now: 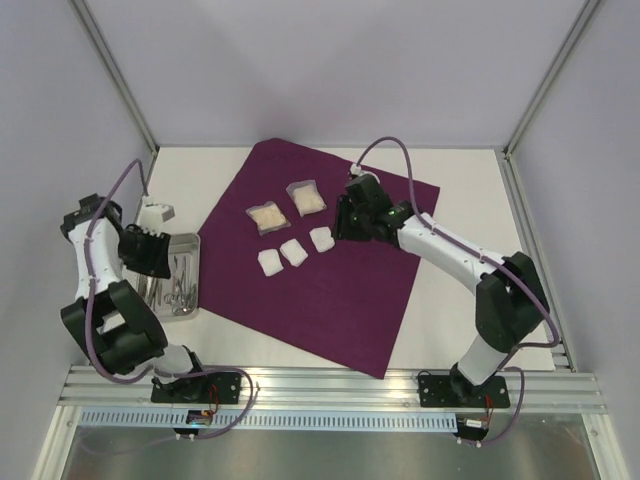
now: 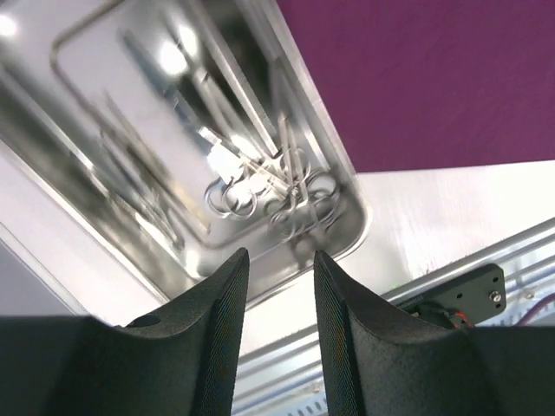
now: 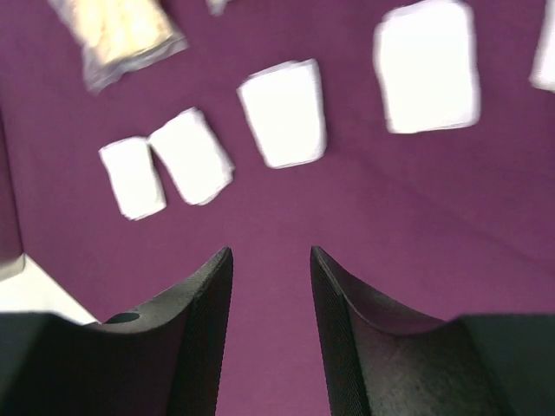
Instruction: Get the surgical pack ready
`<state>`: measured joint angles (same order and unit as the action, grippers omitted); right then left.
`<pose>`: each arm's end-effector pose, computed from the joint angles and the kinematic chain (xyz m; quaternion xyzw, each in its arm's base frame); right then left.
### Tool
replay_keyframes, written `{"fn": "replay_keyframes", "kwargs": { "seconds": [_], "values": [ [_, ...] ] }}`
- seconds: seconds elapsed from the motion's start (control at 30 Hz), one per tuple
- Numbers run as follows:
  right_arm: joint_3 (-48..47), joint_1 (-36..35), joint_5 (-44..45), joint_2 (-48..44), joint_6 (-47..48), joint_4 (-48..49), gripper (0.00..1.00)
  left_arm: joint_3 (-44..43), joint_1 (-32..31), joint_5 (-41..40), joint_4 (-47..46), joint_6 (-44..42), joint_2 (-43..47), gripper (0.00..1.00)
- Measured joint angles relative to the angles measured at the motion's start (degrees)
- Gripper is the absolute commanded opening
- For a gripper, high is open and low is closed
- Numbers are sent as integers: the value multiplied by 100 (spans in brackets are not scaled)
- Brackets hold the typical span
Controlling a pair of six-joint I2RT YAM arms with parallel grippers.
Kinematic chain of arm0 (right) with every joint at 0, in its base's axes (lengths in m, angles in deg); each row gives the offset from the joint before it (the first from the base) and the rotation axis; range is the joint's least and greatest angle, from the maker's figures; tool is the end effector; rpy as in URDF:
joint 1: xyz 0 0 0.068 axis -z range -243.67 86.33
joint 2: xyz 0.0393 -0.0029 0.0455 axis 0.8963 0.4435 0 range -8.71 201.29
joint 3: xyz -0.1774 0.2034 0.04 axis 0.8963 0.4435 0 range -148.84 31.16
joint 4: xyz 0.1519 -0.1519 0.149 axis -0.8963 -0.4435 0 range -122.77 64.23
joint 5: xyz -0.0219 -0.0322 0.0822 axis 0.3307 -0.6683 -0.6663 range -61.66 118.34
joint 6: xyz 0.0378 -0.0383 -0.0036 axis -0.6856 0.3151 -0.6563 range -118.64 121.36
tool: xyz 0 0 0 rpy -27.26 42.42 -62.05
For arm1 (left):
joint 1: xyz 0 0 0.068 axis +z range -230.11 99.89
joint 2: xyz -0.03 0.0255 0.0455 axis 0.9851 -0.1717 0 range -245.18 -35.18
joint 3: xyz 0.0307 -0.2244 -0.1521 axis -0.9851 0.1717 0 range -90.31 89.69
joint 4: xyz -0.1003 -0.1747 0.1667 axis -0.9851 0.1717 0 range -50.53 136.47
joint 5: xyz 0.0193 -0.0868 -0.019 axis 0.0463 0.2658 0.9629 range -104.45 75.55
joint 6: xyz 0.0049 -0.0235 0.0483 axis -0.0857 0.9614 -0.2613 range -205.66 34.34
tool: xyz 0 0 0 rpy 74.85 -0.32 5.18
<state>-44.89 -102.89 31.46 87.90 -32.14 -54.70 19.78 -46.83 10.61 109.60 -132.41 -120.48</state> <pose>0.2895 0.2337 0.2626 -0.0374 0.9371 0.1846 0.2938 0.2246 0.1295 0.2635 0.1227 0.9677 -0.1415 0.1686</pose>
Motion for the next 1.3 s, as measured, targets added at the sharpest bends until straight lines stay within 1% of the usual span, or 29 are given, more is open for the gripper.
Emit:
{"fn": "replay_keyframes", "kwargs": {
  "seconds": [0.1, 0.2, 0.3, 0.4, 0.47, 0.6, 0.67, 0.8, 1.07, 1.3],
  "values": [
    [223, 376, -94, -205, 129, 13, 44, 0, -981, -61, -74, 341, 442, 46],
    [426, 466, -157, -343, 258, 33, 45, -46, -2146, -11, -138, 828, 575, 49],
    [621, 463, -229, -396, 380, 98, 45, -240, -3084, 72, -439, 1471, 389, 53],
    [896, 496, -341, -459, 461, 181, 46, -516, -3696, 70, -879, 2050, -9, 55],
    [1091, 555, -409, -535, 490, 267, 46, -763, -4057, 33, -1322, 2415, -496, 56],
    [1325, 669, -461, -721, 546, 321, 46, -997, -4457, 20, -1963, 2870, -1469, 56],
    [1357, 691, -466, -793, 590, 341, 46, -1001, -4527, 35, -2186, 3025, -1919, 56],
    [1429, 691, -474, -833, 634, 420, 46, -973, -4518, 24, -2457, 3193, -2457, 54],
    [1495, 691, -520, -745, 636, 507, 46, -748, -4509, 37, -2791, 3298, -2520, 51],
    [1502, 691, -538, -691, 634, 575, 45, -599, -4509, -57, -2868, 3298, -2559, 48]
  ]
}}
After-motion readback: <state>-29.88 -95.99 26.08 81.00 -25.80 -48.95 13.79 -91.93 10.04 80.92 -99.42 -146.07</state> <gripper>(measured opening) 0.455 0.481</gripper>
